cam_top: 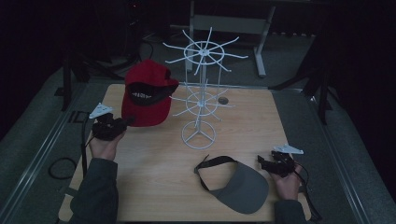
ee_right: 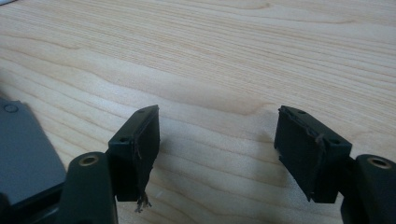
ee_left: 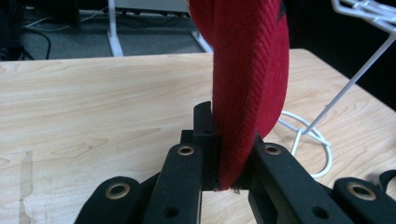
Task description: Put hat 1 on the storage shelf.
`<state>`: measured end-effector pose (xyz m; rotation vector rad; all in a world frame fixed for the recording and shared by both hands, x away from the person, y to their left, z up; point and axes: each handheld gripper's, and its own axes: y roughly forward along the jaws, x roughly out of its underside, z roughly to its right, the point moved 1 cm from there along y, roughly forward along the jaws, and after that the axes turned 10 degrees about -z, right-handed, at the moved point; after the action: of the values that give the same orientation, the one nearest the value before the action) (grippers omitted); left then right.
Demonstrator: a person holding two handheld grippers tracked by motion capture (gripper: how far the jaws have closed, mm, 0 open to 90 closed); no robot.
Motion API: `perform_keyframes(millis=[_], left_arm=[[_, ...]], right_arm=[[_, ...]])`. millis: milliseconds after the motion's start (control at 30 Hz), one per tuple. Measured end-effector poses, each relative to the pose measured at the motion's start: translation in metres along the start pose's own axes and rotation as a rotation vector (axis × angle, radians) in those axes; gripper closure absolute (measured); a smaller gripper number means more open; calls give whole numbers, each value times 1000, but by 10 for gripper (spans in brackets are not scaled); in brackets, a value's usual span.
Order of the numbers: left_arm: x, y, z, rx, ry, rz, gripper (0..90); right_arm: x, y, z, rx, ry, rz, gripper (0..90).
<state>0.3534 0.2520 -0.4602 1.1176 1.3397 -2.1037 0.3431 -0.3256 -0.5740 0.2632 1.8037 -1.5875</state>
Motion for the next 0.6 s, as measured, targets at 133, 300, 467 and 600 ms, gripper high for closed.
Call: perform_keyframes(millis=[133,300,467,600], left_arm=[[-3,-4,2,0,5,13,857],[-6,-9,5,1,13,33,857],[-10,-14,9,9,20,50,857],[-12,-18,12,13,22,62,857]], right_arm=[[0,0,0,0,0,0,311],[0,0,0,0,0,0,311],[0,0,0,0,0,0,311],[0,0,0,0,0,0,311]])
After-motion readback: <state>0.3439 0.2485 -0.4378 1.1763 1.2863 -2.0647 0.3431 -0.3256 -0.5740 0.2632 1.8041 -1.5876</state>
